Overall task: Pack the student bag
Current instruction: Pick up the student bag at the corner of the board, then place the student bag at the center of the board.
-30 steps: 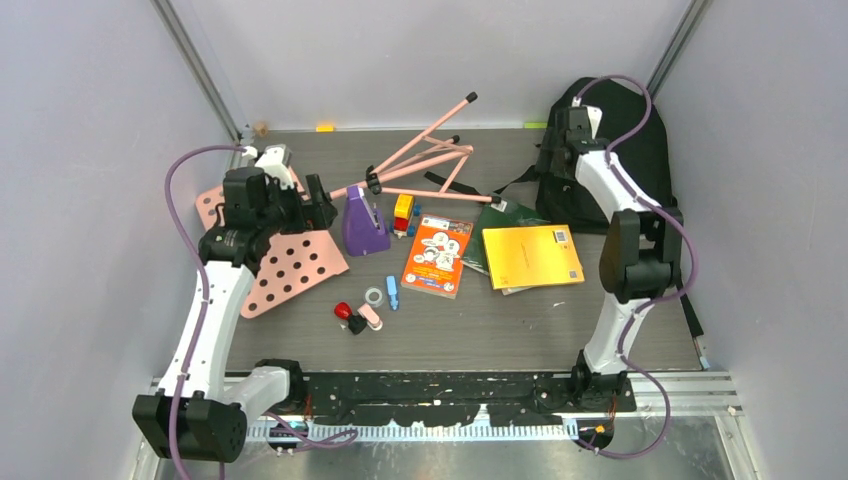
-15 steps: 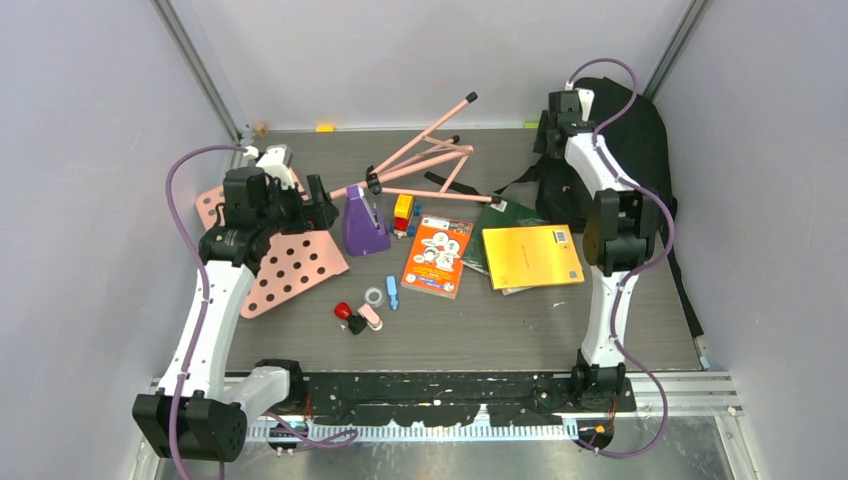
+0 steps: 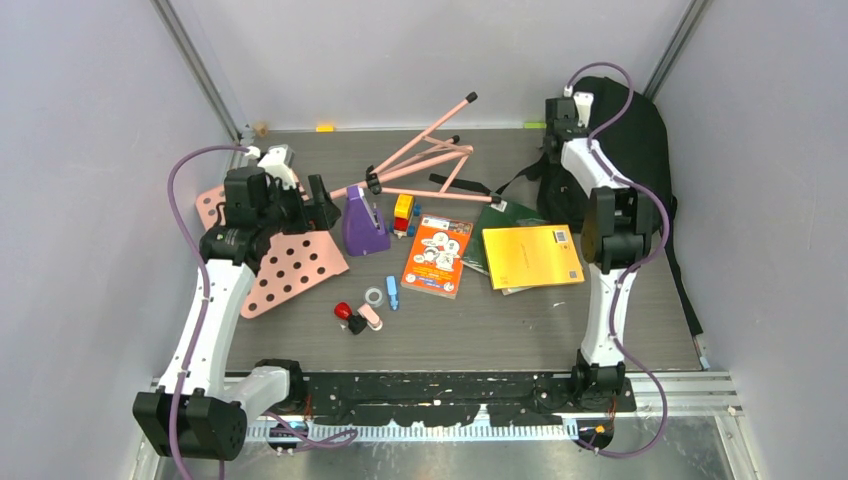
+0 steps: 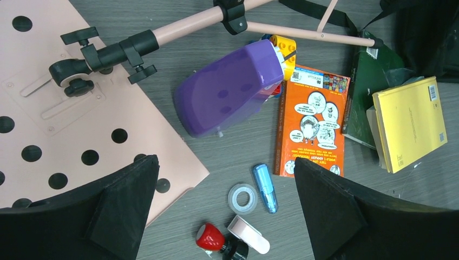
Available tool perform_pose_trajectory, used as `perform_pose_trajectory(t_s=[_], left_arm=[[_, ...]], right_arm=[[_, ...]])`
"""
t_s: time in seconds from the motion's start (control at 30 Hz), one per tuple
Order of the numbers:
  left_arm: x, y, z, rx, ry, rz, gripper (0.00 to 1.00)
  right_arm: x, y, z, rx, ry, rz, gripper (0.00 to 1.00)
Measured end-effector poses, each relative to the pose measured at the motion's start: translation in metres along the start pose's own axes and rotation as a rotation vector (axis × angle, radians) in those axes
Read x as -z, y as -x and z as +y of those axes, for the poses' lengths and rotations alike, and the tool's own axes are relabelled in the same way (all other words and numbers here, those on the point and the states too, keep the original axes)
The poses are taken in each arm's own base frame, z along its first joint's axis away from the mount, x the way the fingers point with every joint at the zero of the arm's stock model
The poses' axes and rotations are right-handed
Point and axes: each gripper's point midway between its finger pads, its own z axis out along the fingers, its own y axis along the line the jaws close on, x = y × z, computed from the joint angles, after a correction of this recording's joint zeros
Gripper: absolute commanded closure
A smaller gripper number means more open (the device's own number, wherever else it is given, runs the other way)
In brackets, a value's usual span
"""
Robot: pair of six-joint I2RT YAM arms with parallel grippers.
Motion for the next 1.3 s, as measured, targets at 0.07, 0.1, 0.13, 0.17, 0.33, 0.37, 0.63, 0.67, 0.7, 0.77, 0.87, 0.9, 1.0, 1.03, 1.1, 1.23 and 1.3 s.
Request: perform_pose_trajectory(t_s=[0.07,0.1,0.13,0.17,0.33,0.37,0.63,0.67,0.7,0.77,0.87,0.9,1.0,1.03,1.1,1.23,1.3], left_arm=[[0.0,0.0,0.0,0.0,0.0,0.002,0.0],[-0.001,0.0,0.0,0.0,0.0,0.002,0.0],[-0.001,0.0,0.0,0.001,-0.001,0.003,0.0],[-0.001,-0.001,0.0,0.001,-0.003,0.003,0.0],[-0.001,-0.002,-0.004,0.0,-0.028,0.008,0.0],[-0.001,-0.002,-0.006,0.0,-0.037,0.009,0.0],[-0.001,-0.008,-0.019,-0.004,-0.123,0.015,0.0],[0.0,-0.007,-0.023,-0.008,-0.142,0.009,0.01],[0.001,-0.006,-0.027,-0.013,-0.165,-0.001,0.01],[0.004,-0.004,-0.033,-0.022,-0.199,-0.016,0.02],[0.009,-0.001,-0.048,-0.046,-0.269,-0.042,0.01],[0.011,-0.001,-0.055,-0.054,-0.3,-0.049,0.01],[0.015,-0.001,-0.081,-0.069,-0.407,-0.059,0.01],[0.016,-0.002,-0.092,-0.069,-0.447,-0.061,0.01],[0.022,-0.004,-0.115,-0.071,-0.525,-0.066,0.01],[0.041,-0.002,-0.165,-0.069,-0.69,-0.087,0.02],[0.05,0.0,-0.186,-0.06,-0.758,-0.094,0.02]], right_arm=[[0.003,-0.001,-0.003,0.0,0.002,-0.014,1.0],[0.005,-0.001,-0.005,-0.002,0.004,-0.023,1.0],[0.011,0.001,-0.009,-0.003,0.006,-0.036,1.0],[0.017,0.003,-0.013,-0.004,0.008,-0.045,0.99],[0.071,0.027,-0.046,-0.017,0.033,-0.137,1.0],[0.085,0.032,-0.054,-0.028,0.046,-0.167,1.0],[0.211,0.077,-0.094,-0.151,0.265,-0.415,1.0],[0.227,0.083,-0.096,-0.166,0.302,-0.447,1.0],[0.245,0.087,-0.098,-0.185,0.346,-0.48,1.0],[0.269,0.089,-0.102,-0.211,0.407,-0.519,1.0],[0.307,0.079,-0.104,-0.253,0.536,-0.564,1.0],[0.32,0.074,-0.103,-0.264,0.585,-0.571,1.0],[0.348,0.058,-0.096,-0.29,0.731,-0.569,0.99],[0.357,0.053,-0.092,-0.293,0.782,-0.558,0.99],[0.372,0.041,-0.083,-0.296,0.877,-0.529,1.0],[0.401,0.016,-0.07,-0.284,1.048,-0.435,1.0],[0.414,0.006,-0.067,-0.279,1.117,-0.397,1.0]])
